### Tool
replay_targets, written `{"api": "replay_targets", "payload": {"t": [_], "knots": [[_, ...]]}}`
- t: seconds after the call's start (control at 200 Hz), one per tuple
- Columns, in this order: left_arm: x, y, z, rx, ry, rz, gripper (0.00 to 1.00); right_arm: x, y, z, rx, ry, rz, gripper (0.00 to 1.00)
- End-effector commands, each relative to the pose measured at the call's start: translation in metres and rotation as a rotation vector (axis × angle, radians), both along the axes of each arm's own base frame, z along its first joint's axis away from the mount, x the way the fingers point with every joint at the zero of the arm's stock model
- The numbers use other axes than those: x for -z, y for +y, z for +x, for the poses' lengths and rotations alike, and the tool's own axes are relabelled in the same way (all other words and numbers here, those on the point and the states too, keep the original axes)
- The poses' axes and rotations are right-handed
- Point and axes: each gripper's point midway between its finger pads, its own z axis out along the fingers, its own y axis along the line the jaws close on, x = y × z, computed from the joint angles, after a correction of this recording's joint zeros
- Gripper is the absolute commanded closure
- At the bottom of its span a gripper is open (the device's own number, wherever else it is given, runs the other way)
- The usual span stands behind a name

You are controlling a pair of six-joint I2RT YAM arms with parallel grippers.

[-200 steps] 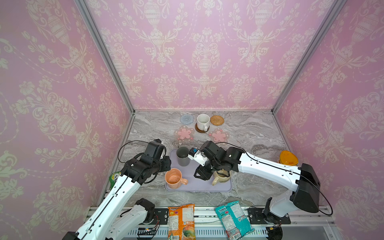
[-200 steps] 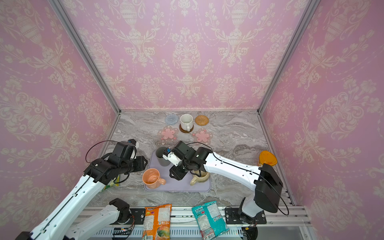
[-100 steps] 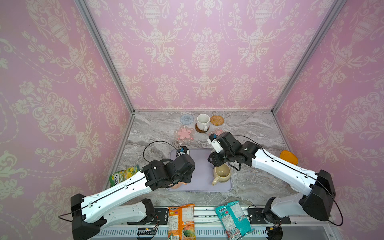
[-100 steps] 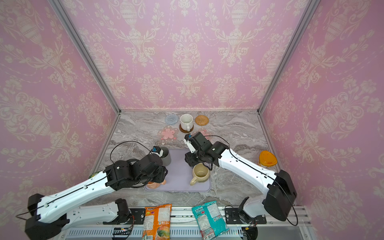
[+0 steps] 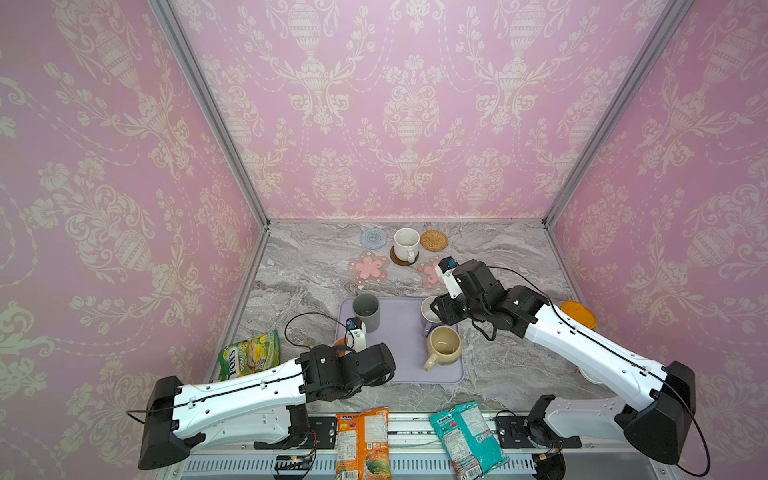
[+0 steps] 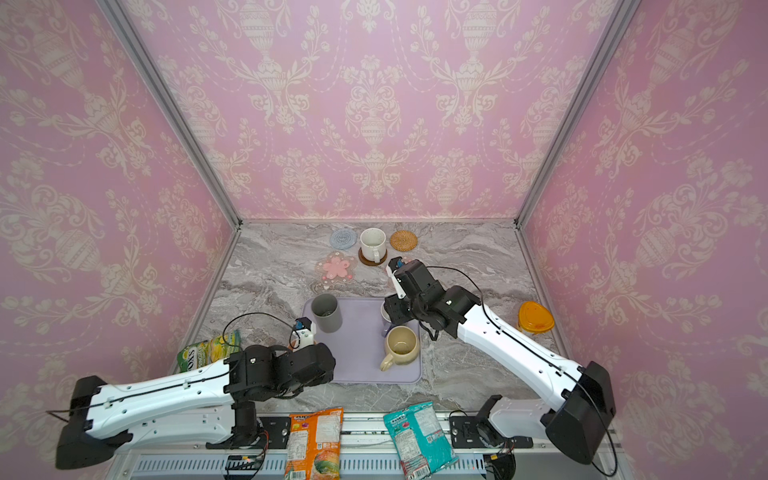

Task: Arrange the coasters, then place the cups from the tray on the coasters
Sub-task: 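Lower the left gripper onto the peach mug's handle while the right hovers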

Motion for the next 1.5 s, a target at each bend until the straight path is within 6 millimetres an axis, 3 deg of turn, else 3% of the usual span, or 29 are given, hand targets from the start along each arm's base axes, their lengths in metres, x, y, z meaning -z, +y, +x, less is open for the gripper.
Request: {"api": "replay_targets", "payload": {"t": [0.0,0.205,0.475,0.986,1.301,1.496], "knots": [[-0.001,0.009,0.008,-0.141,-0.032,-0.048,0.38,-0.004,-0.006,-0.001,0.007,-0.030,0.004,0.48],[0.006,0.010,0.012,-0.242,-0.031,-0.087,0.36,-0.001,-0.016,-0.001,0.017,-0.043,-0.031,0.47],[0.025,0.010,0.017,-0.341,-0.026,-0.071,0.35,-0.003,-0.009,0.001,0.010,-0.050,0.009,0.47],[0.043,0.022,0.012,-0.461,0.014,-0.040,0.47,0.006,-0.004,0.006,0.001,-0.041,0.020,0.47],[0.052,0.025,0.006,-0.465,0.051,-0.018,0.48,0.009,0.003,0.009,-0.005,-0.019,0.052,0.47],[0.053,0.021,-0.003,-0.364,0.102,0.021,0.51,0.009,0.004,0.010,-0.004,-0.020,0.059,0.46]]}}
